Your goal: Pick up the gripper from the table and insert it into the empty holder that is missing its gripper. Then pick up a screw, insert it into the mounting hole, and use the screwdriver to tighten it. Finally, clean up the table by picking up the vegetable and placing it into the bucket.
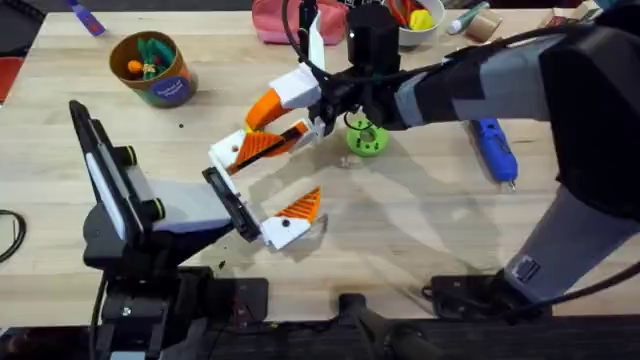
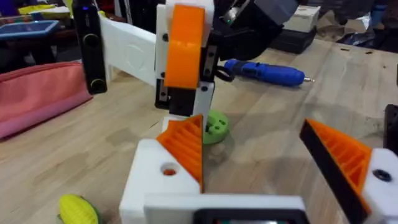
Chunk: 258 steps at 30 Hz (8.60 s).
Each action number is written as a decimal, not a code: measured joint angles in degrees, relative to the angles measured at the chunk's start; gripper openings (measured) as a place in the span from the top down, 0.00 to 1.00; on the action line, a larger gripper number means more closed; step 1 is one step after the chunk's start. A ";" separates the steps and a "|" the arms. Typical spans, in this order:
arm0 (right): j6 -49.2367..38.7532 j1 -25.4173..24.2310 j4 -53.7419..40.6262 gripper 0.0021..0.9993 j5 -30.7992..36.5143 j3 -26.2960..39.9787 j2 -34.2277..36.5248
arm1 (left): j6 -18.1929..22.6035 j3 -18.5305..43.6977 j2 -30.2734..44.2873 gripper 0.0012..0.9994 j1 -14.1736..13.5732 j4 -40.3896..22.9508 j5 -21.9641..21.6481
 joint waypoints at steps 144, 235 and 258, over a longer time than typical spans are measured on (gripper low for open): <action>-10.95 2.36 -100.48 0.99 91.52 24.04 -1.96 | -0.01 0.00 0.00 0.01 0.00 -0.01 0.00; -66.14 27.03 -123.71 1.00 87.30 68.53 -2.21 | -0.01 0.00 0.00 0.01 0.00 -0.01 0.02; -71.89 29.35 -122.64 1.00 87.13 68.85 -0.21 | -0.01 0.00 0.00 0.01 0.00 -0.01 0.02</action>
